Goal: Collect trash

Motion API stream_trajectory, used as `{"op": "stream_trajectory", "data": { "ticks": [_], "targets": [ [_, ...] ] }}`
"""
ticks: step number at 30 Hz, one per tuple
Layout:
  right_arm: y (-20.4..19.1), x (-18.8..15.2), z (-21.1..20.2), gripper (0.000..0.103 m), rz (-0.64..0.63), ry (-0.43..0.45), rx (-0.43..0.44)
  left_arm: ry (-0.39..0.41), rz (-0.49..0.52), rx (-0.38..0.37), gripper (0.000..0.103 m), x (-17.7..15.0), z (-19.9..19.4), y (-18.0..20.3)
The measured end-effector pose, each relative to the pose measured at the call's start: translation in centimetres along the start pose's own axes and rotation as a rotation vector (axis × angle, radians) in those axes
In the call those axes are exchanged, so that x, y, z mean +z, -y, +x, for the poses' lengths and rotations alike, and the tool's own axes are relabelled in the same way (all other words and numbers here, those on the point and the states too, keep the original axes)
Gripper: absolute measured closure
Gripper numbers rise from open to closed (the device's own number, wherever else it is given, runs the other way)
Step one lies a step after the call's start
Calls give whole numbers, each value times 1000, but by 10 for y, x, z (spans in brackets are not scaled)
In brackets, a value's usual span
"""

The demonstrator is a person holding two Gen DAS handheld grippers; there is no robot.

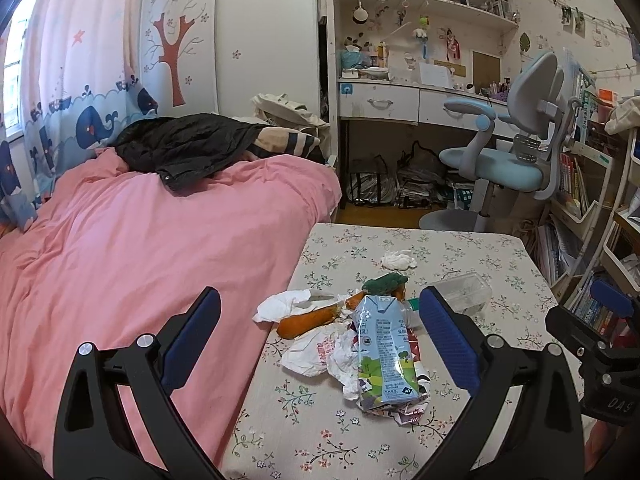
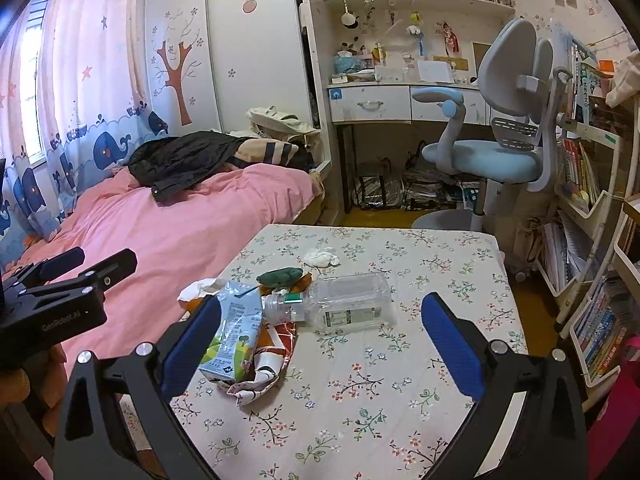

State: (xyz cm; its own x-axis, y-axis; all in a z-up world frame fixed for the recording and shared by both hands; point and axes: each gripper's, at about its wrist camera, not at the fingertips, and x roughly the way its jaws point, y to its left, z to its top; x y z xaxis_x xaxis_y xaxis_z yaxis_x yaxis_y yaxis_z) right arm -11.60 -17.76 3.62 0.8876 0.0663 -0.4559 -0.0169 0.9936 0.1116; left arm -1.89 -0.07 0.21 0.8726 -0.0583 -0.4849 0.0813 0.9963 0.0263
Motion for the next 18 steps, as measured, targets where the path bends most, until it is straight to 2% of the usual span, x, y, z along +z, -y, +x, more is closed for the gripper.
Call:
{"op": "stream_trajectory", "data": {
  "ticks": [12, 15, 18],
  "targets": [
    [-3, -2, 4, 6, -4, -15, 23, -18, -12, 1, 7, 1, 4, -6],
    [-2, -3, 10, 6, 1, -37, 32, -50, -53, 27, 7, 0, 13, -24],
    [0, -5, 19, 6, 11, -72, 39, -96, -138, 30, 7, -2, 23, -49]
  ]
}}
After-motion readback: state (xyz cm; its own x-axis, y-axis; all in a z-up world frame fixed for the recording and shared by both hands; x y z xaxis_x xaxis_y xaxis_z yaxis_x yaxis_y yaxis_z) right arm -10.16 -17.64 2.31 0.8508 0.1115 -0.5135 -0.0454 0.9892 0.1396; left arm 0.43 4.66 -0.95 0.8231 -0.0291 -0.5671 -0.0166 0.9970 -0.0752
